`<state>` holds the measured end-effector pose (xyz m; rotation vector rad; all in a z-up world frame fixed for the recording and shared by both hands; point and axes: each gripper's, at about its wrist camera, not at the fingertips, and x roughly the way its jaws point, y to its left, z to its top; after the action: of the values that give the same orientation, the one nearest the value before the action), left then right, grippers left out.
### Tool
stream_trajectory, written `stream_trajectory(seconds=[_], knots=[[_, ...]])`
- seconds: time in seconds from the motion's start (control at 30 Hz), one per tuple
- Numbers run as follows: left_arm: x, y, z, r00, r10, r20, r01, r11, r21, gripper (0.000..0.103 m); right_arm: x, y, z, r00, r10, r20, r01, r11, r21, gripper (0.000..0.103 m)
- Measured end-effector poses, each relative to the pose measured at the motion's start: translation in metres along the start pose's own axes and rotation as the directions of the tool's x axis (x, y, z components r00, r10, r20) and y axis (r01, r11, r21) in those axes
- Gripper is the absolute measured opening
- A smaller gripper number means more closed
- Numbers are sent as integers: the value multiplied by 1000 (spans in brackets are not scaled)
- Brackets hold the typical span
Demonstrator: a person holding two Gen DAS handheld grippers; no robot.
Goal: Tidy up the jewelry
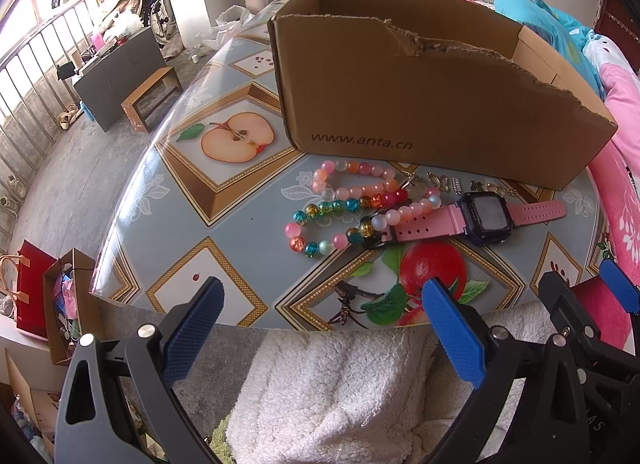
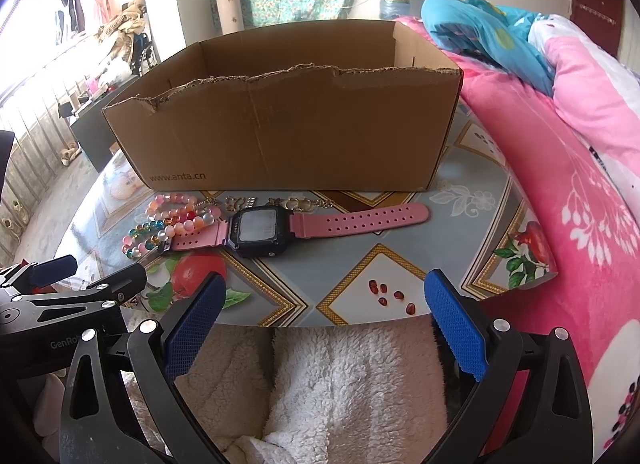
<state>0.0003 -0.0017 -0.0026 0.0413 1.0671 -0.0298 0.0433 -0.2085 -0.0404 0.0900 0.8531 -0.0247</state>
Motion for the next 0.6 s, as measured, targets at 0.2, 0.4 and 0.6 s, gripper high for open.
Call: stream_trajectory(seconds=[0.2,0.4,0.6], knots=[[0,0,0,1000,0,0,0,1000,0,97,-1,0,0,1000,0,0,0,1000,0,95],[0,0,0,1000,0,0,0,1000,-1,97,-1,0,1,1000,1,-1,-1,1000,0,95],[0,0,0,1000,0,0,0,1000,0,97,0,0,1,1000,-1,-1,1,1000,-1,95]])
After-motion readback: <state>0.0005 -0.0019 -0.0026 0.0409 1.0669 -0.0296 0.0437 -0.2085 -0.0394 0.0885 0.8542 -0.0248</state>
